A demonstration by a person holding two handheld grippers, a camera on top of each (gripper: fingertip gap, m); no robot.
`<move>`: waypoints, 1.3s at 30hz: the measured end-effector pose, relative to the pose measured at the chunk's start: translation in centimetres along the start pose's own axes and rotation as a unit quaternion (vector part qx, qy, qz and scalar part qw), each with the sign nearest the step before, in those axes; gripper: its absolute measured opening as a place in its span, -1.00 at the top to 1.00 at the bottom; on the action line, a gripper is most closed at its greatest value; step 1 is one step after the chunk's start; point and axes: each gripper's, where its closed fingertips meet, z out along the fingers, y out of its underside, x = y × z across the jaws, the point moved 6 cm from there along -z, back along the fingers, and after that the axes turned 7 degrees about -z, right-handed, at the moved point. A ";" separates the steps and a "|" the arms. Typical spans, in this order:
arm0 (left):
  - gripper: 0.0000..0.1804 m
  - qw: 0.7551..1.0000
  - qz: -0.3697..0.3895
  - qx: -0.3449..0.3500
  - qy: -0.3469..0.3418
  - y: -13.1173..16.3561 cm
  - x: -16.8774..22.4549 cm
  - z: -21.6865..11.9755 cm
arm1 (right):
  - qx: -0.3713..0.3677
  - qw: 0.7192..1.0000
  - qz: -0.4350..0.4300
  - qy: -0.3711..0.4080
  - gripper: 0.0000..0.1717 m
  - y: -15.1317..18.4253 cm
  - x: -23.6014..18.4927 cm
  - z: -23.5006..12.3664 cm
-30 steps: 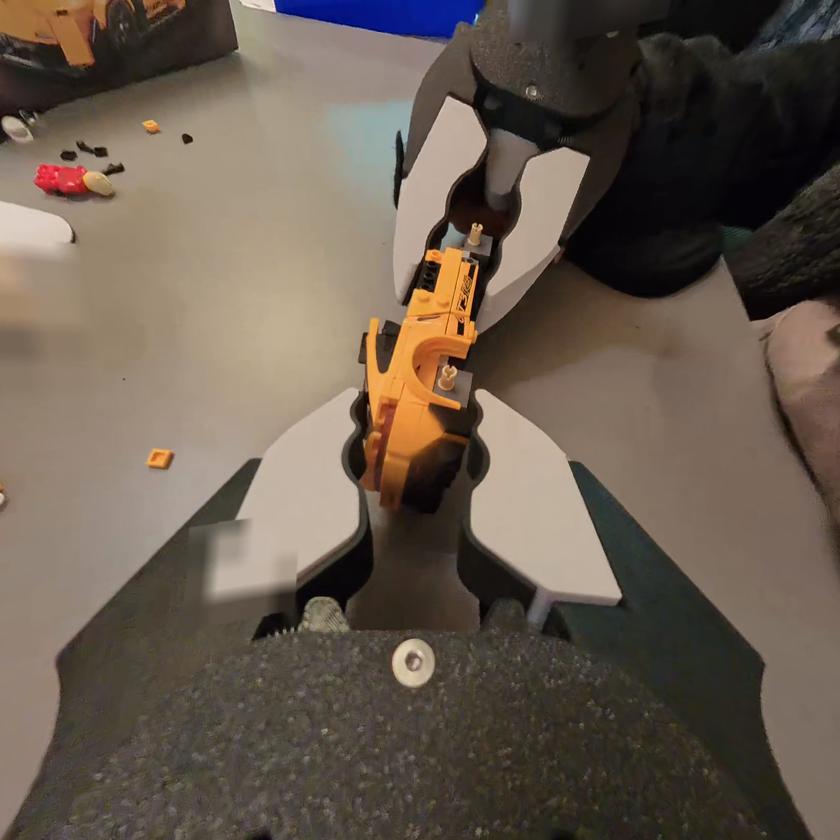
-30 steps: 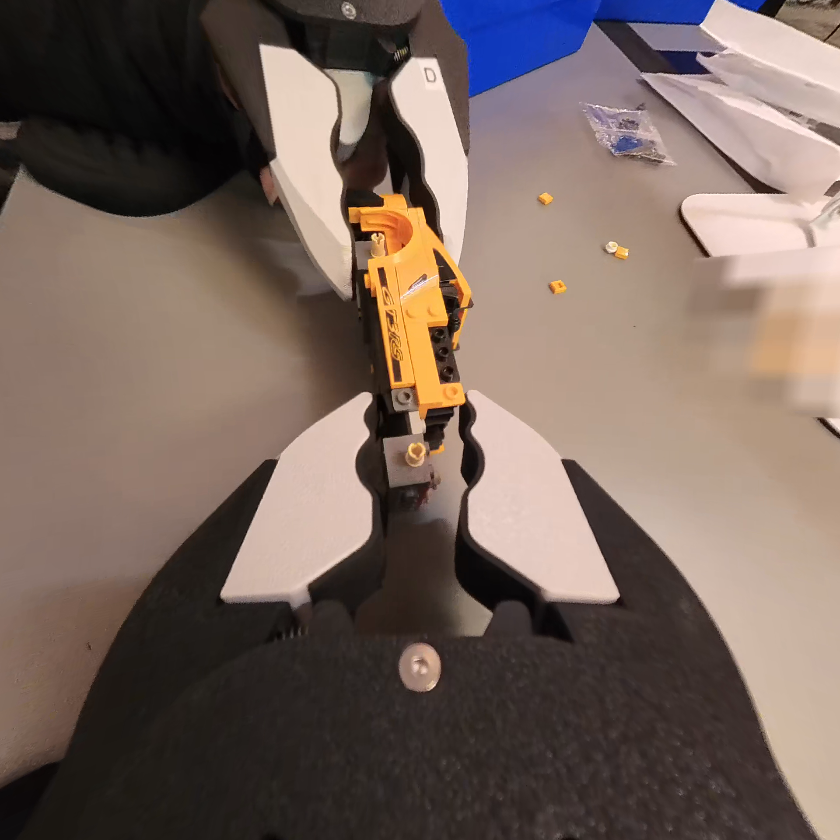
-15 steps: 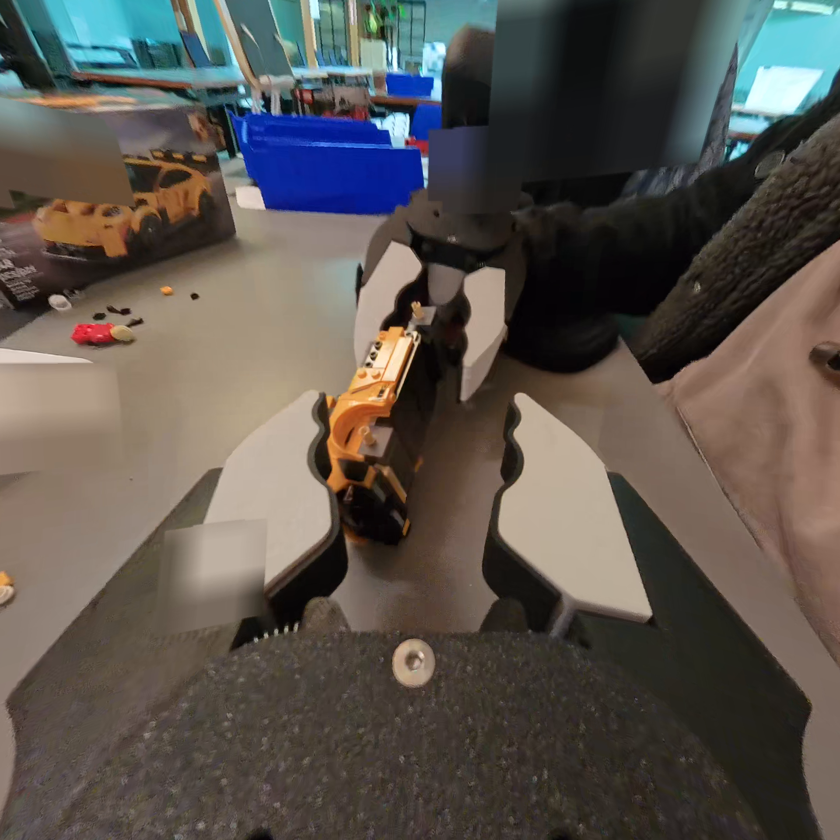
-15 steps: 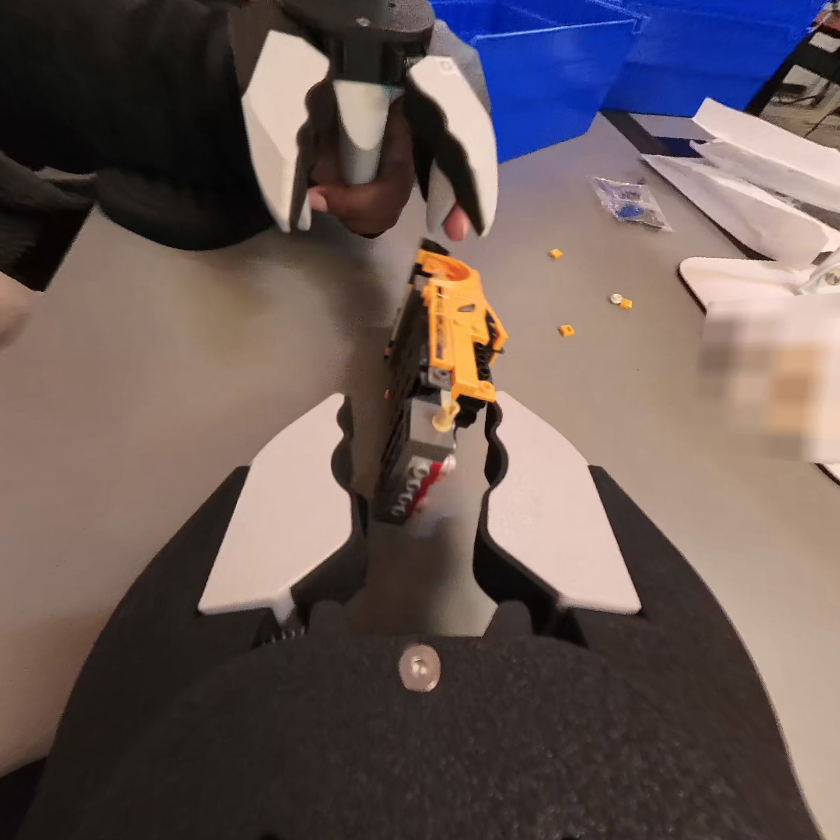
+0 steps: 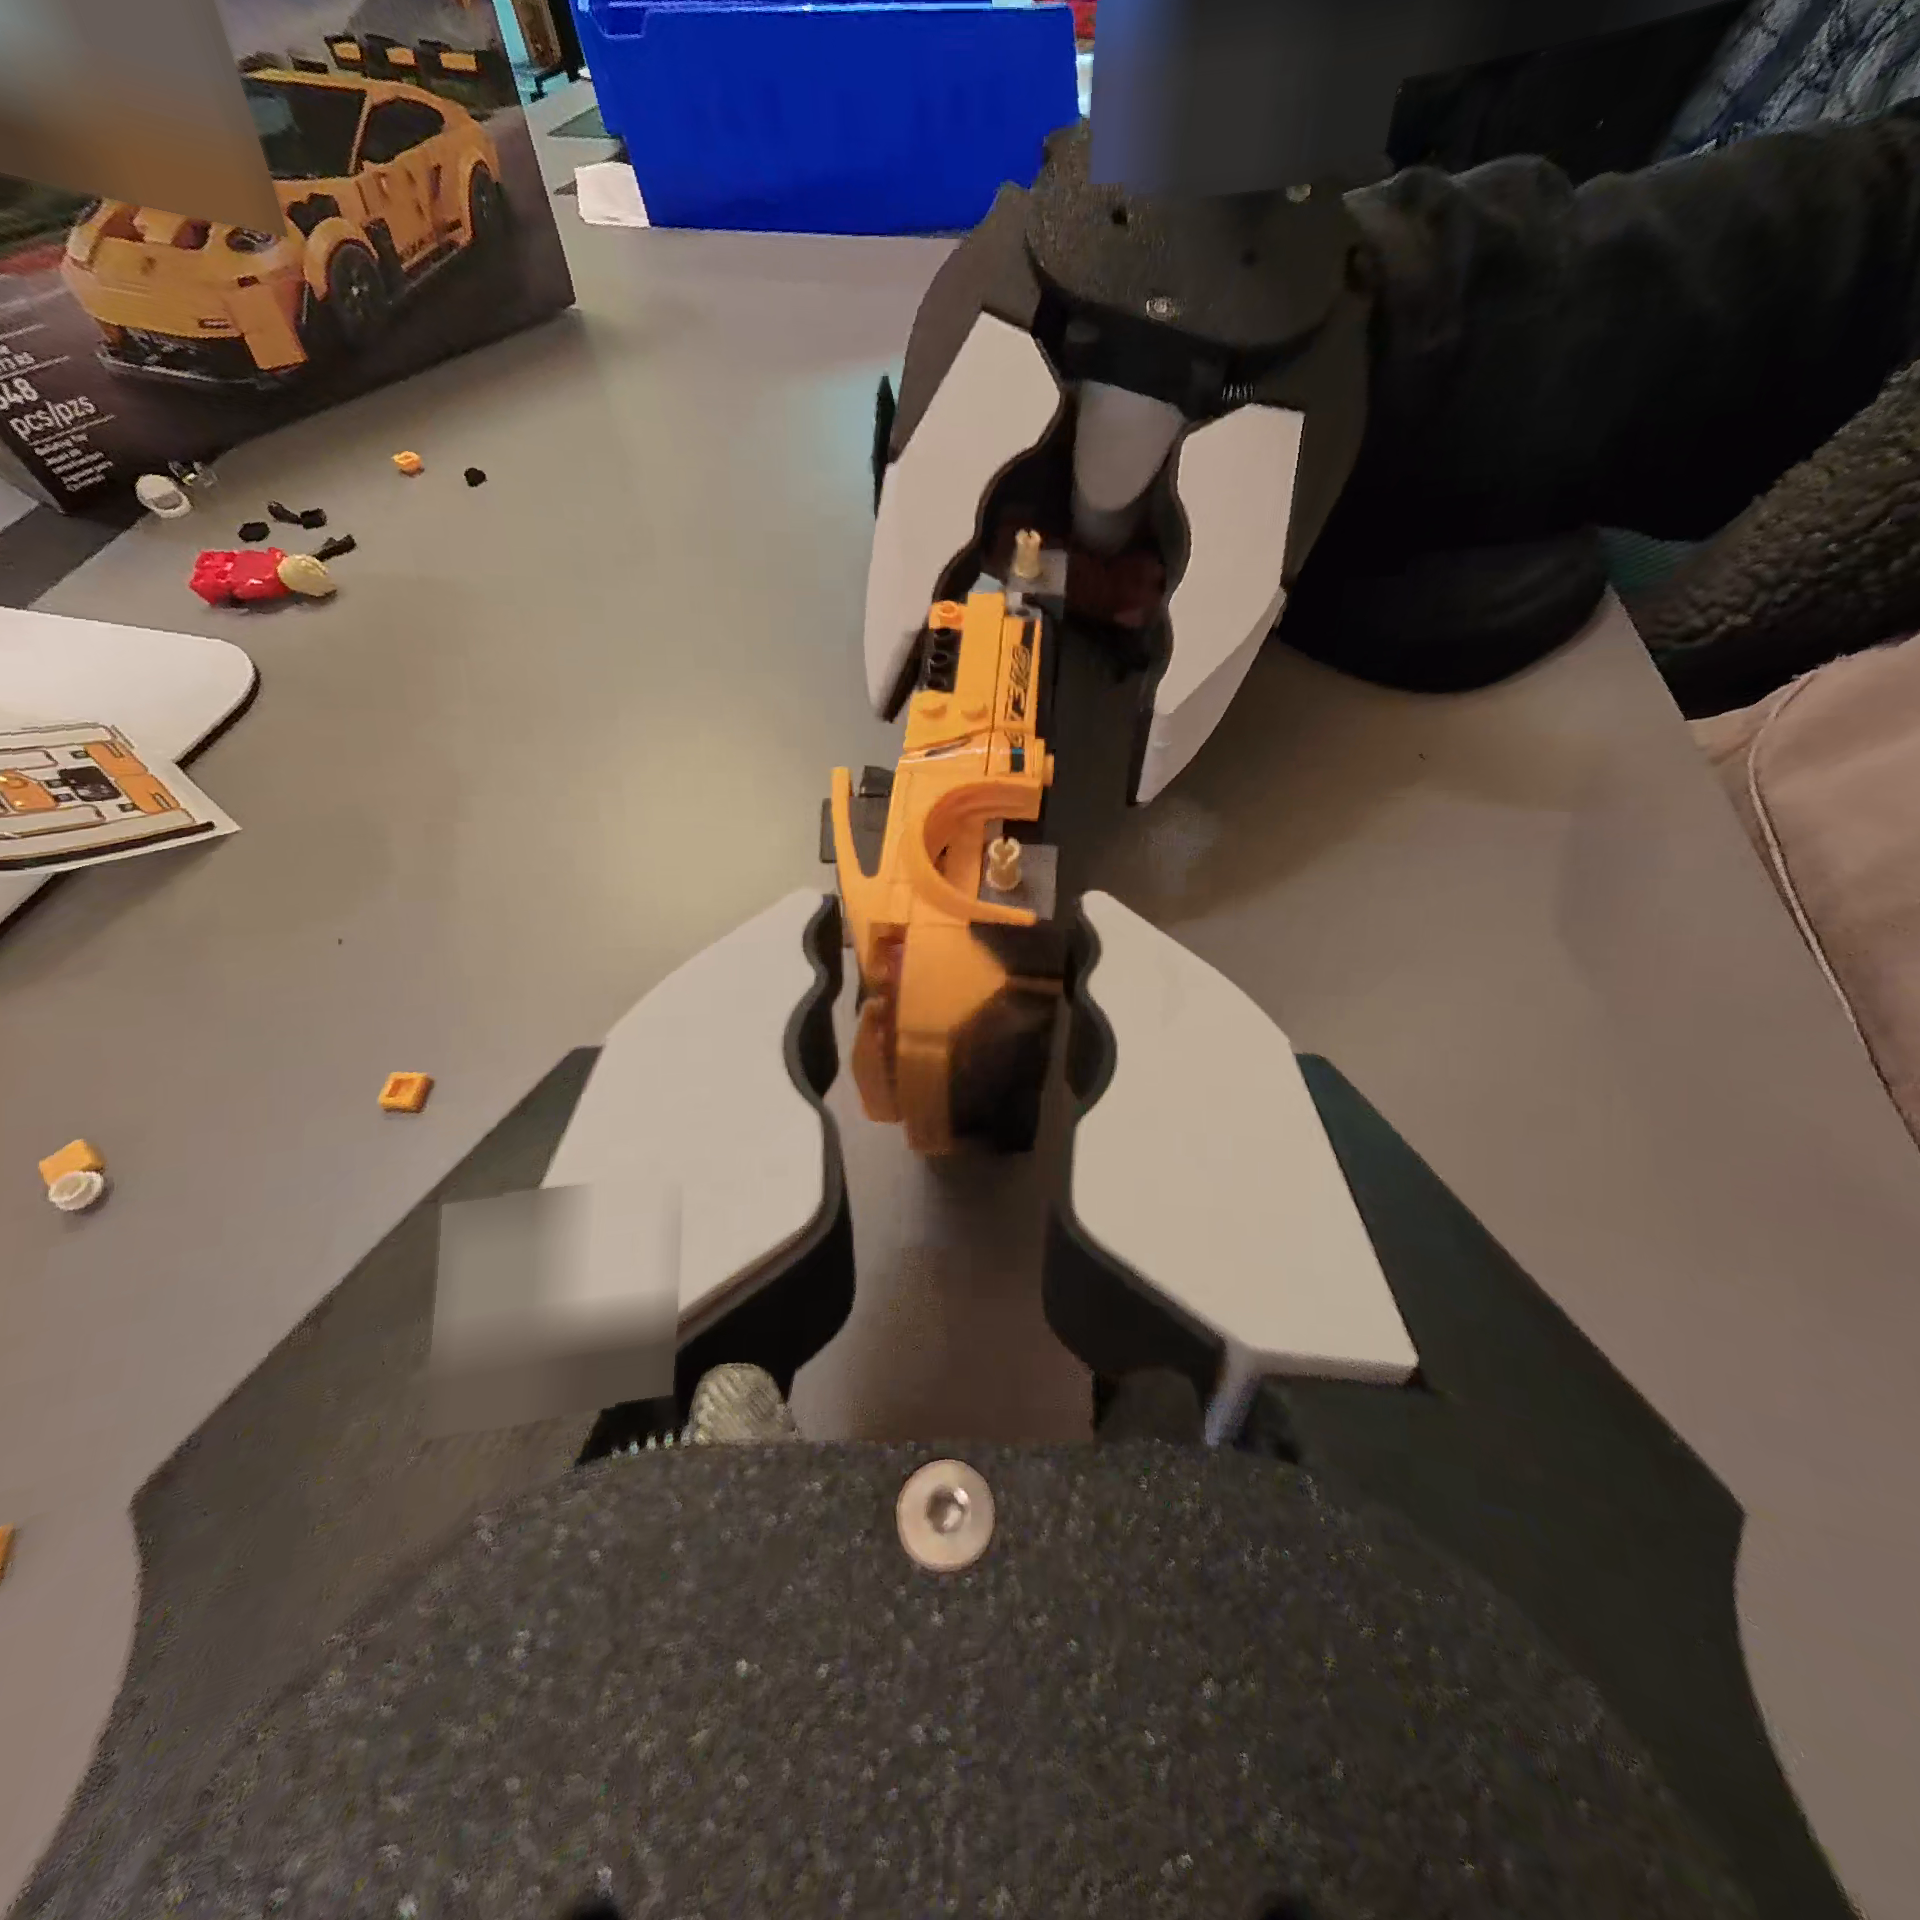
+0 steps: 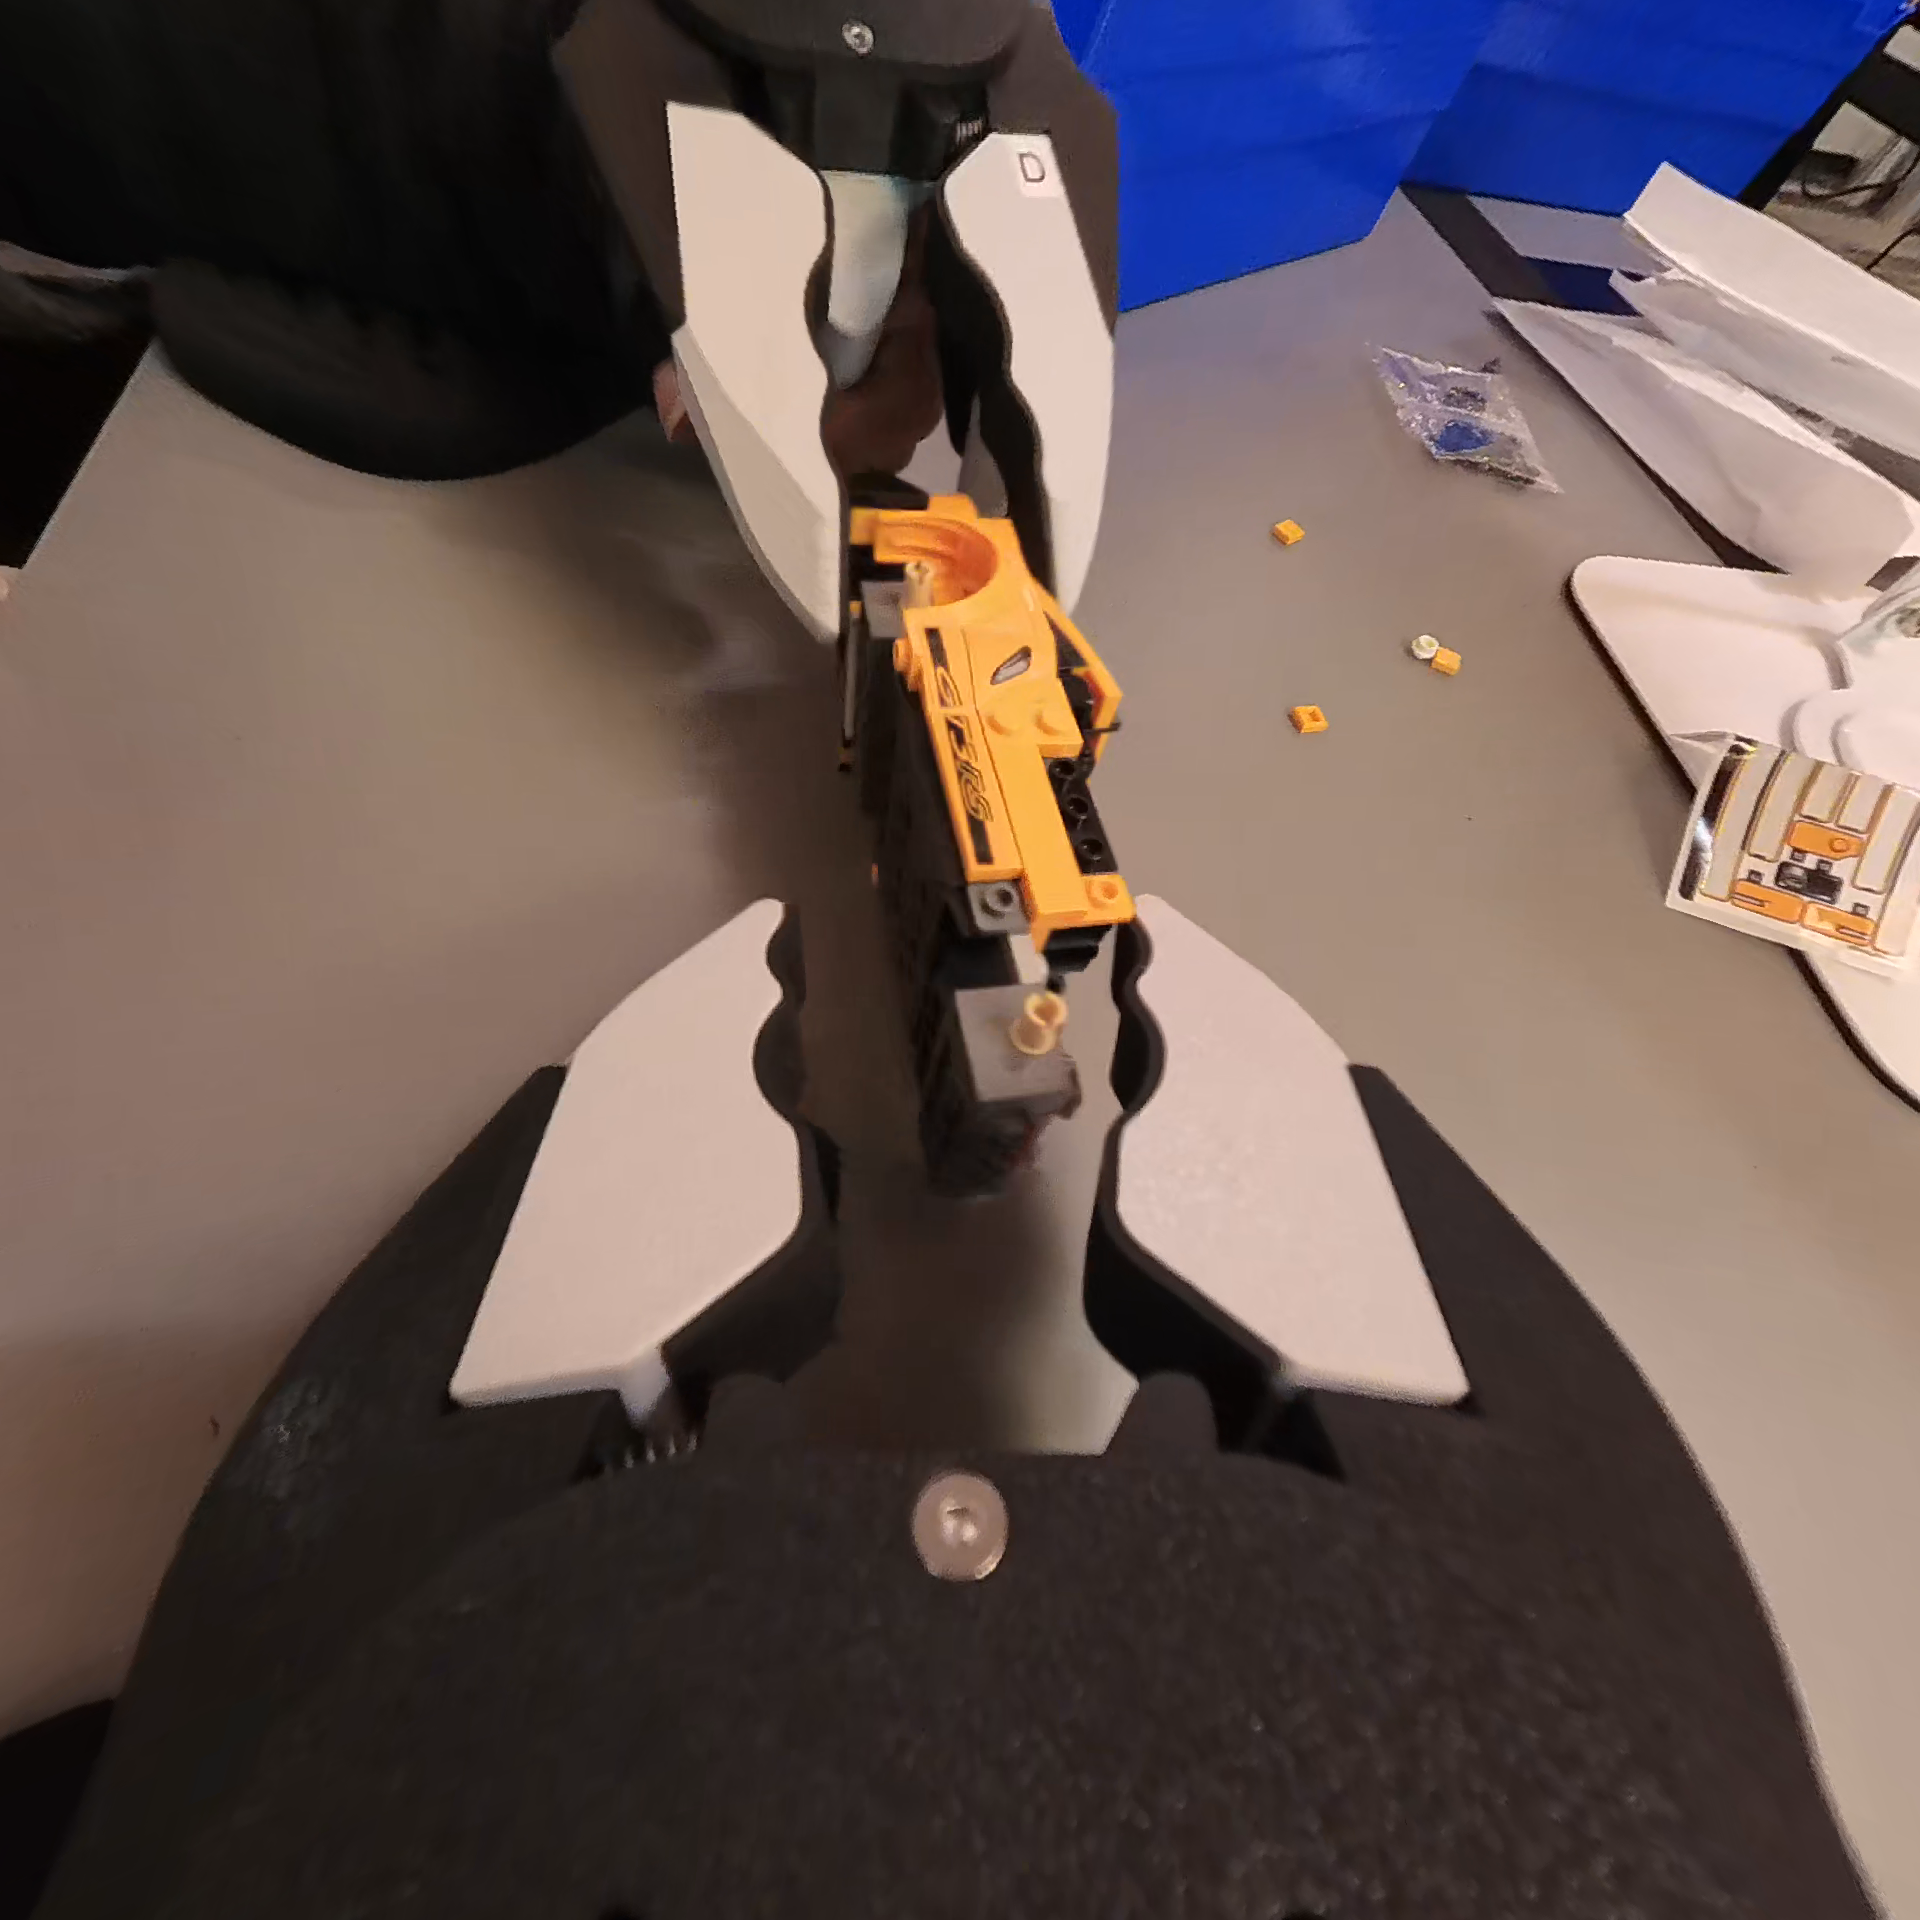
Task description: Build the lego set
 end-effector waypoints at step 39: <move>1.00 0.938 0.051 0.198 -0.282 -12.1 -7.3 -3.6 | -0.060 0.882 -0.187 0.429 0.56 -3.0 20.9 -8.6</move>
